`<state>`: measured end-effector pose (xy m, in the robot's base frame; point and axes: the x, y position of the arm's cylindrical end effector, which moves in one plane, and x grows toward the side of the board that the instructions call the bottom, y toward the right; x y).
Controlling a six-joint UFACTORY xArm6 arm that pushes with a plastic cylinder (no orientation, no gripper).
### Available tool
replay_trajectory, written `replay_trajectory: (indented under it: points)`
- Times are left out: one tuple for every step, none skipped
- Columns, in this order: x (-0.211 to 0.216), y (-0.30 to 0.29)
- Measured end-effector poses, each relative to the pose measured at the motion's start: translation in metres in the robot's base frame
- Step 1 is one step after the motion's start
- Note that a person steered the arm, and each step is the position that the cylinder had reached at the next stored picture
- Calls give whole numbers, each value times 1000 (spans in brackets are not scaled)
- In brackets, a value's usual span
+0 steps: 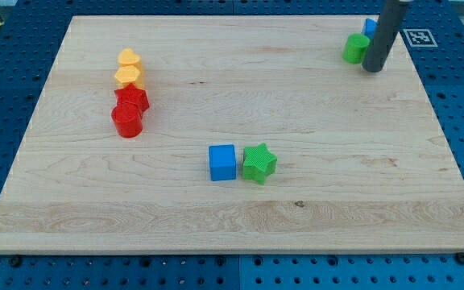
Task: Slightly push the green circle to the left side of the board
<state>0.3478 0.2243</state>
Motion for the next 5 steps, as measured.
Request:
replay_trajectory:
  points:
    - [92,3]
    - [192,-18]
    - [253,-77]
    - [258,-163]
    - [242,-247]
